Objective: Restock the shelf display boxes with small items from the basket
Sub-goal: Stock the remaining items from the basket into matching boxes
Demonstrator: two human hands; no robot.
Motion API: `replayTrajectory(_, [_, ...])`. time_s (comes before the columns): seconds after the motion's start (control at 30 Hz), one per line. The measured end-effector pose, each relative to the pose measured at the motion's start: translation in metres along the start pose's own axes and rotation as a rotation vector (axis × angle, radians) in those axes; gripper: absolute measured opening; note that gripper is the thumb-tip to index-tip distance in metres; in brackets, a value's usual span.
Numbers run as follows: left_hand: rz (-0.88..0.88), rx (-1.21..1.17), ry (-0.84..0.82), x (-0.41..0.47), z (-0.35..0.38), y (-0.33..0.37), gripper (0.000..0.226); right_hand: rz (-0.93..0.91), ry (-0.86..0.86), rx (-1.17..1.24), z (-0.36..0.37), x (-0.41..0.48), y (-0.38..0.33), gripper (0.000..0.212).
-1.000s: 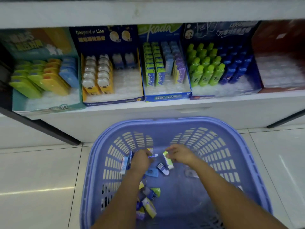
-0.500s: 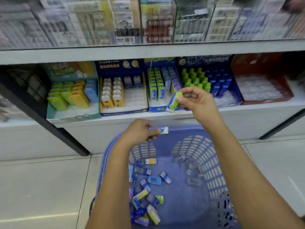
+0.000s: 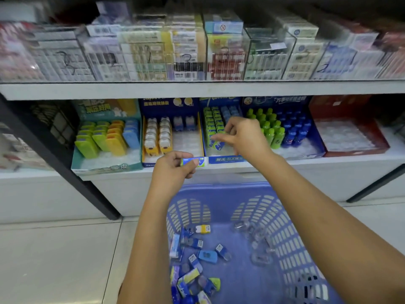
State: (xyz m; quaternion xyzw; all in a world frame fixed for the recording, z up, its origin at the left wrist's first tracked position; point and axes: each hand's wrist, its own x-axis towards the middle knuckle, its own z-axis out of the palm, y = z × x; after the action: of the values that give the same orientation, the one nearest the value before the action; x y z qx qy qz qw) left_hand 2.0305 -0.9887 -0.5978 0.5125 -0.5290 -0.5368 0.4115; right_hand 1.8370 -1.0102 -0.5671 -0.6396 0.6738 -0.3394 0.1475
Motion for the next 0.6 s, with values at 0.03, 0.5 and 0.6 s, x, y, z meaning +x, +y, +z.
replayTrajectory(0.03, [0.007,-0.013,0.010,0.002,-0.001,-0.002,0.011,-0.004,0.000,-0.011,0.002,0.003,-0.001,0.038])
replayTrajectory(0.5, [0.056,-0.028,0.062,0.010,-0.005,-0.009,0.014,-0.048,-0.377,-0.296,-0.016,0.025,-0.028,0.021])
replayTrajectory(0.6, [0.094,-0.059,0.031,0.010,-0.003,-0.007,0.013,-0.031,-0.422,-0.328,-0.010,0.022,-0.029,0.020])
